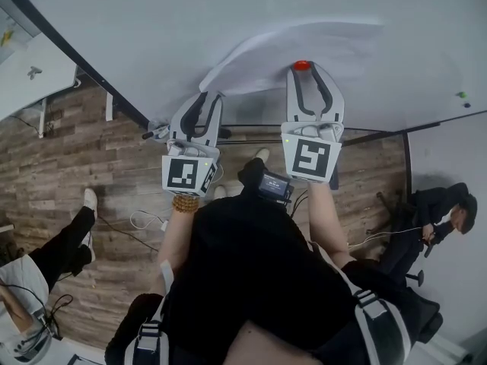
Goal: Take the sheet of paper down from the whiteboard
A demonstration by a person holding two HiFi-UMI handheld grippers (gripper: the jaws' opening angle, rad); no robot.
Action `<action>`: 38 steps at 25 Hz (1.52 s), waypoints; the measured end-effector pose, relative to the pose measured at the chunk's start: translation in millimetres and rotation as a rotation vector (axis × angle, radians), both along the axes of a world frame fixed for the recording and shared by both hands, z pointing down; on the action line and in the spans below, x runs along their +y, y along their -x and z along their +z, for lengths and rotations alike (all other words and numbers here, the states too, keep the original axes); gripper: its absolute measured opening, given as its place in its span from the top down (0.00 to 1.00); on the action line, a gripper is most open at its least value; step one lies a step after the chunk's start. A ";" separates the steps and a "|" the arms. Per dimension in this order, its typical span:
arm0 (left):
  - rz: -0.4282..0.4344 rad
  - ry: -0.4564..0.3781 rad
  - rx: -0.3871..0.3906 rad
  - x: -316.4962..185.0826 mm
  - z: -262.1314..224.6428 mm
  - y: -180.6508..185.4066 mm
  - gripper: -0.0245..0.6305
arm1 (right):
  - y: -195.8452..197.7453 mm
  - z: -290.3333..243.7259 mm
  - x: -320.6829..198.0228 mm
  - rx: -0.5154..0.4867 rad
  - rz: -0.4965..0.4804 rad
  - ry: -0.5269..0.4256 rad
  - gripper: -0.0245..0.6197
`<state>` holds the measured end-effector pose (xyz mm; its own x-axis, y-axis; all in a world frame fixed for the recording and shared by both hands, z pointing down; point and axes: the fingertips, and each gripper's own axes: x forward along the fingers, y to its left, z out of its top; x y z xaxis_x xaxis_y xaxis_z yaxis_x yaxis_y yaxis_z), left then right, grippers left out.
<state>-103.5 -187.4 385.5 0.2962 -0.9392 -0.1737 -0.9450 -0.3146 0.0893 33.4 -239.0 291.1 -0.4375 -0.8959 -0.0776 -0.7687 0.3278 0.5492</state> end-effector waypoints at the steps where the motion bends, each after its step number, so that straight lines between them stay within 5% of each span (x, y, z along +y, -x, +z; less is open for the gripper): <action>1: 0.003 0.002 -0.001 -1.0 0.1 -0.6 0.81 | 0.0 0.2 -0.1 0.005 0.000 -0.001 0.77; 19: 0.053 0.002 -0.016 -14.6 -13.6 -17.9 0.81 | 0.7 -0.9 -0.5 0.025 -0.002 0.006 0.77; 24: 0.051 -0.031 -0.089 -10.1 -13.2 -20.7 0.81 | 0.4 -0.4 -0.8 0.025 -0.007 0.009 0.77; 33: 0.098 -0.116 -0.091 -4.4 -36.3 -21.7 0.81 | 0.3 0.4 -0.5 0.029 -0.008 0.010 0.78; 38: 0.130 -0.080 -0.024 -11.2 -26.2 -19.8 0.81 | 0.5 0.8 -0.3 0.042 -0.013 0.015 0.78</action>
